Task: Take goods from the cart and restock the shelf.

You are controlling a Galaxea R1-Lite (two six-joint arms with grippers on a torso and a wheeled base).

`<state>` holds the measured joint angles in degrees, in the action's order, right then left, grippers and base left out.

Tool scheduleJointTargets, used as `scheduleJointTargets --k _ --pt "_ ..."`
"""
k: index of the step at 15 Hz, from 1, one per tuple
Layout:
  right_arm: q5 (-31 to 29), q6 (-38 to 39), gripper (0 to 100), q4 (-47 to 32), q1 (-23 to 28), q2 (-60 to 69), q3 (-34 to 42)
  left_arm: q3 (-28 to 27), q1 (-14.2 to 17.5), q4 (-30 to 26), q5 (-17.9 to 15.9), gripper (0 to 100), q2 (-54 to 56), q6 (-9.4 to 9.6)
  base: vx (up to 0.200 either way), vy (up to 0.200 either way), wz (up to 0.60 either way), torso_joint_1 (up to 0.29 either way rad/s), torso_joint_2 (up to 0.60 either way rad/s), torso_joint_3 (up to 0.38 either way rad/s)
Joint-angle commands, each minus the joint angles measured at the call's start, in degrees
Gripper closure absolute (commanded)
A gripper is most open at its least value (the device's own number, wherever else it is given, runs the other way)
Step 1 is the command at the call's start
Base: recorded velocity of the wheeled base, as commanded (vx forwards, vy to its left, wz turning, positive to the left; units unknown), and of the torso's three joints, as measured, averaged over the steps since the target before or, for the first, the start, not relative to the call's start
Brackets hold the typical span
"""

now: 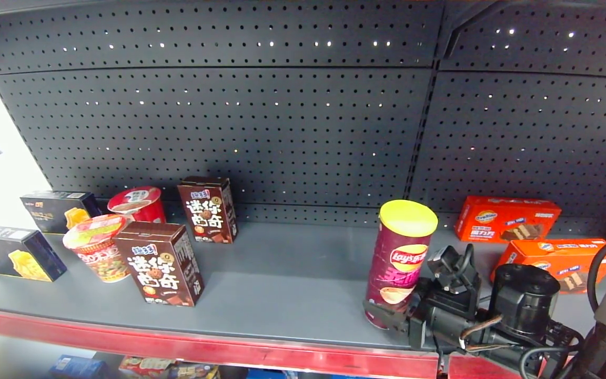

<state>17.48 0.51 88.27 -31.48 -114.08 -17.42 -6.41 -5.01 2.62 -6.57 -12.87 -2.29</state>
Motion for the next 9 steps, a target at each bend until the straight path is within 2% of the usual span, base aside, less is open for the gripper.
scheduleJointTargets --k 1,6,9 --pt "0.01 -0.07 0 0.76 -0.25 -1.15 0.37 0.0 0.0 0.02 0.24 100 0.13 -0.08 0.0 0.0 0.0 0.0 0.0 0.0" --pt "0.01 -0.25 0 1.46 -0.34 0.26 2.48 0.17 0.0 -0.16 0.42 100 0.57 -0.43 0.0 0.0 0.0 0.0 0.0 0.0" --pt "-0.17 -0.34 0 1.73 -0.25 0.52 4.76 -0.18 0.0 -3.76 0.42 100 3.47 -0.43 0.0 0.0 0.0 0.0 0.0 0.0"
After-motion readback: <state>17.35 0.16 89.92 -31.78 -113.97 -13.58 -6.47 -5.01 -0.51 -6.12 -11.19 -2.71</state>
